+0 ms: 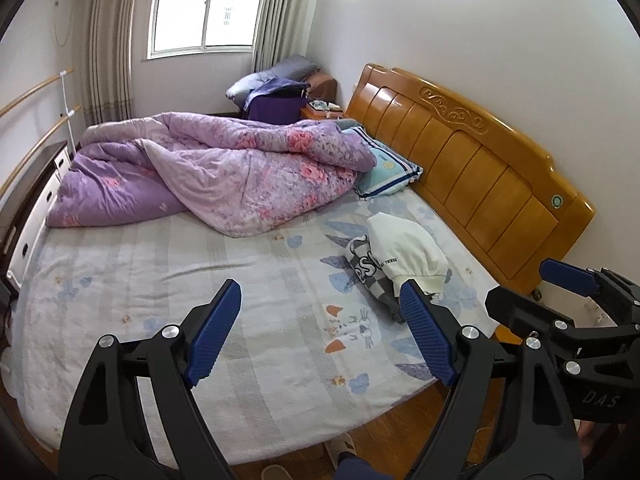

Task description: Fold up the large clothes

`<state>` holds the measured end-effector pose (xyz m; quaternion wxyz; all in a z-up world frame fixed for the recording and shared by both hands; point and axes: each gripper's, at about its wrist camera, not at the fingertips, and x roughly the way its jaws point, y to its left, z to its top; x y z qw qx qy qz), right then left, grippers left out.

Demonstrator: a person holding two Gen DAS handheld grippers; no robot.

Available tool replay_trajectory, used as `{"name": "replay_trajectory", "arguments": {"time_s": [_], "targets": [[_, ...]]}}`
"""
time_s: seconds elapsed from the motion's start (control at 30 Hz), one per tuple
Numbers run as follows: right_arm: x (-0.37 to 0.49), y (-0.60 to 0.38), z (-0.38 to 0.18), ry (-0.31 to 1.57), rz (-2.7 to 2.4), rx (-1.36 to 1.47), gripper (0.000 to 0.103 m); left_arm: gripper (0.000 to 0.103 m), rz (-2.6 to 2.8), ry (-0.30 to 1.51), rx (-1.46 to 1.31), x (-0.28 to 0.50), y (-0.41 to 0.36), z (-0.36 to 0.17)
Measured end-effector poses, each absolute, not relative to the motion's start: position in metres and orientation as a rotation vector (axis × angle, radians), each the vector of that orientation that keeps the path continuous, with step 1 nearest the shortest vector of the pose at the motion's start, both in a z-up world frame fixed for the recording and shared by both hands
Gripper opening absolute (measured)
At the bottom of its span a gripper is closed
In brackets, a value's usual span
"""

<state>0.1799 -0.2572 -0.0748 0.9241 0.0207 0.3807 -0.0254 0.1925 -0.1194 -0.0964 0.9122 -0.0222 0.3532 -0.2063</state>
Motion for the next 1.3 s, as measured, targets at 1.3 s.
{"name": "replay_trajectory", "arguments": {"time_s": [1.3], "targets": [[0.173,-0.23,-0.064,0.753,-0.001,0.052,0.086,0.084,-0.376,0.667,-0.013,0.18,-0.094,-0.079]]}}
